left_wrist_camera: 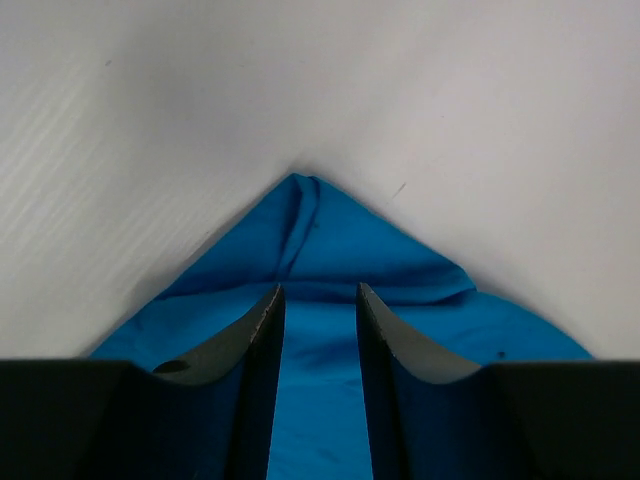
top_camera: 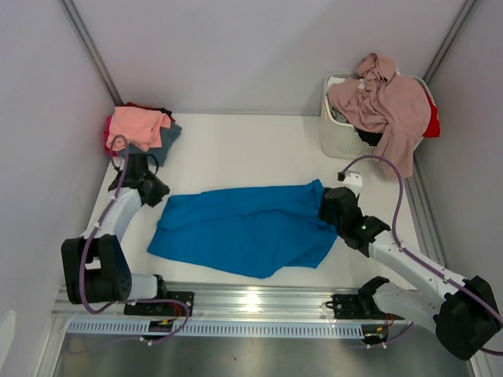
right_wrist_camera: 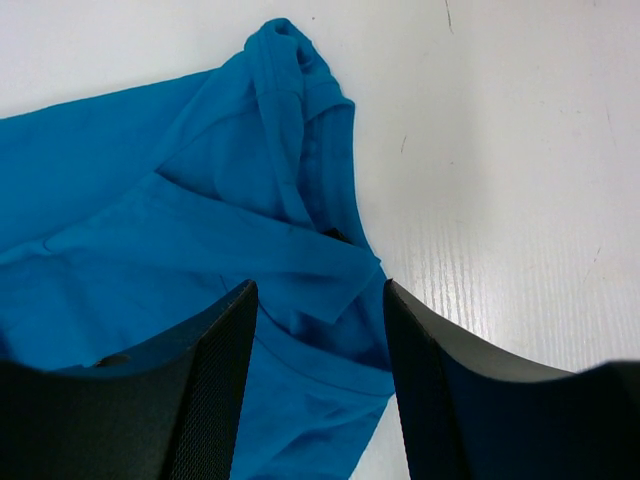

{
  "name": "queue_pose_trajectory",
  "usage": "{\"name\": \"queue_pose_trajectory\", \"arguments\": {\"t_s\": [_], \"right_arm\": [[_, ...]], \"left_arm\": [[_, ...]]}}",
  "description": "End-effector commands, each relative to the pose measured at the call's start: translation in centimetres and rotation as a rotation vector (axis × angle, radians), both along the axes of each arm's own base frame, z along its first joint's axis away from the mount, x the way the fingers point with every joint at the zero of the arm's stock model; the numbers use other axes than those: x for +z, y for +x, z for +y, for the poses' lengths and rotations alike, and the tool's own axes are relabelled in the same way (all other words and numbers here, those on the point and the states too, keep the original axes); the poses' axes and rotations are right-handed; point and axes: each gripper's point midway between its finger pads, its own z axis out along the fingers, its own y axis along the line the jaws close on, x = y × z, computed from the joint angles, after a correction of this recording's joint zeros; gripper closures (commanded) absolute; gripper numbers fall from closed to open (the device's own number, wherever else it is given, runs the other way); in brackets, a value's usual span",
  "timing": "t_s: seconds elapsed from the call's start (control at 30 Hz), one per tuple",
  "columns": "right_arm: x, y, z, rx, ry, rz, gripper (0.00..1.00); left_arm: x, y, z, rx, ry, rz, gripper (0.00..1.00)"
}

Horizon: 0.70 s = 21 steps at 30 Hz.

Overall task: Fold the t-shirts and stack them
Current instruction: Fold the flattened tshirt in 1/3 of the way

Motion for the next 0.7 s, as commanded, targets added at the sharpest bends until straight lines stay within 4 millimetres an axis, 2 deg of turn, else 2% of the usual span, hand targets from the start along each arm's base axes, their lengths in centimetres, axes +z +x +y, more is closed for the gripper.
{"name": "queue_pose_trajectory", "arguments": {"t_s": [0.0, 0.13, 0.3, 0.47, 0.67], "right_arm": [[0.7, 0.0, 0.2, -0.008, 0.039, -0.035, 0.43], [0.9, 0.1, 0.3, -0.007, 0.042, -0.042, 0.43], [1.1, 0.2, 0.3, -0.005, 0.044, -0.048, 0.43], [0.9, 0.3, 0.7, 0.006, 0.051, -0.045, 0.43], [1.1, 0.4, 0.8, 0.007, 0.056, -0.054, 0.43]], "left_arm": [[1.5, 0.5, -0.3, -0.028, -0.102, -0.086, 0.62], [0.2, 0.1, 0.5, -0.003, -0.105, -0.052, 0.62], [-1.4, 0.0, 0.0, -0.022, -0.132, -0.013, 0.65], [-3.4, -0.2, 0.4, -0.005, -0.126, 0.060, 0.66], [-4.9, 0.5, 0.7, -0.001, -0.121, 0.119, 0.66]]}}
